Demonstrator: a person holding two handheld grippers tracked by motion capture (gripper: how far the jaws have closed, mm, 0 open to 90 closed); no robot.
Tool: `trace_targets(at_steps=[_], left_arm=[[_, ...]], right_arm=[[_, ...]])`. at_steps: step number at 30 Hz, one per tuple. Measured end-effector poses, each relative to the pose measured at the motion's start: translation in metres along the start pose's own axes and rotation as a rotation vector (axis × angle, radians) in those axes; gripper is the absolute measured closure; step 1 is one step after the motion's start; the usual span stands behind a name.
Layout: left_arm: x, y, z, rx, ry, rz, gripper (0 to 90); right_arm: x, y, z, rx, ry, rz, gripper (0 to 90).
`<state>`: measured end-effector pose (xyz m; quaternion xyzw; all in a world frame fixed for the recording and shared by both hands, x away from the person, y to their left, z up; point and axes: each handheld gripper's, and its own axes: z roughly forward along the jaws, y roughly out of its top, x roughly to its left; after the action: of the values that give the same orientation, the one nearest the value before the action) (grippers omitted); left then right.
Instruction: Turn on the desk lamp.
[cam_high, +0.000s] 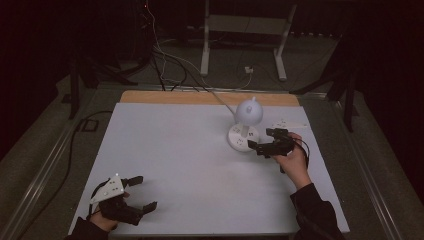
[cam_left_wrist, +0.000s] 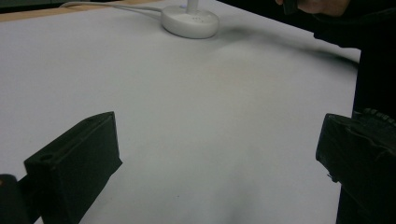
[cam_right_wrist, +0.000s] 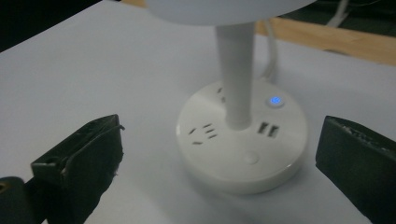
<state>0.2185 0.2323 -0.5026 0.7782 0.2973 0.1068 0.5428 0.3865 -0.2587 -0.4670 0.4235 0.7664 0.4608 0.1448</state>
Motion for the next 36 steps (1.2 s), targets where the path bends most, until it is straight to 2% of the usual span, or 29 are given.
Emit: trace_targets(at_steps=[2,3,4,6,7,9,11,12,15,19,20,22,25,26,28,30,31,33,36], left_arm=[[0.000,0.000,0.000,0.004,0.000,0.000,0.2],[0.000,0.000,0.000,0.007,-0.001,0.003,0.2],[0.000,0.000,0.000,0.006,-0.002,0.002,0.2],[0.000,0.000,0.001,0.003,-0.003,-0.002,0.3],[0.000,0.000,0.001,0.005,-0.002,-0.001,0.3],[0.000,0.000,0.000,0.004,-0.004,-0.001,0.3],[0.000,0.000,0.000,0.002,-0.003,-0.003,0.2],[0.000,0.000,0.000,0.002,-0.003,-0.005,0.2],[0.000,0.000,0.000,0.006,-0.005,-0.004,0.2],[0.000,0.000,0.001,0.007,-0.006,-0.006,0.3],[0.000,0.000,0.001,0.008,-0.007,-0.003,0.3],[0.000,0.000,0.001,0.006,-0.006,-0.006,0.3],[0.000,-0.001,0.001,0.008,-0.003,-0.006,0.3],[0.000,-0.001,0.000,0.009,-0.004,-0.006,0.2],[0.000,0.000,0.000,0.005,-0.004,-0.007,0.3],[0.000,0.000,0.000,0.006,-0.004,-0.007,0.2],[0.000,-0.001,0.001,0.008,-0.003,-0.005,0.2],[0.000,0.000,0.001,0.005,-0.005,-0.006,0.3],[0.000,0.000,0.000,0.006,-0.003,-0.006,0.3]], right_arm=[[-0.001,0.000,0.001,-0.006,-0.012,0.008,0.3],[-0.001,0.000,0.003,0.003,-0.026,0.018,7.5],[-0.001,0.000,0.003,0.003,-0.026,0.018,7.5],[-0.002,-0.001,0.004,0.017,-0.047,0.022,16.2],[-0.002,-0.001,0.004,0.017,-0.047,0.022,16.2],[-0.002,-0.002,0.007,0.034,-0.074,0.010,24.7],[-0.002,-0.002,0.007,0.033,-0.088,0.005,26.8],[-0.002,-0.002,0.007,0.029,-0.100,0.005,32.0],[-0.003,-0.002,0.009,0.033,-0.105,-0.009,32.2],[-0.002,-0.004,0.013,0.046,-0.130,-0.023,43.3],[-0.002,-0.004,0.013,0.046,-0.130,-0.023,43.3],[-0.003,-0.005,0.014,0.050,-0.152,-0.030,56.0],[-0.003,-0.005,0.014,0.056,-0.162,-0.034,63.9],[-0.003,-0.005,0.015,0.064,-0.184,-0.047,72.5],[-0.003,-0.005,0.015,0.064,-0.196,-0.051,75.2],[-0.004,-0.005,0.016,0.074,-0.204,-0.043,82.9],[-0.004,-0.005,0.016,0.074,-0.204,-0.043,82.9],[-0.004,-0.005,0.017,0.092,-0.213,-0.048,89.6],[-0.004,-0.006,0.018,0.109,-0.206,-0.038,89.9]])
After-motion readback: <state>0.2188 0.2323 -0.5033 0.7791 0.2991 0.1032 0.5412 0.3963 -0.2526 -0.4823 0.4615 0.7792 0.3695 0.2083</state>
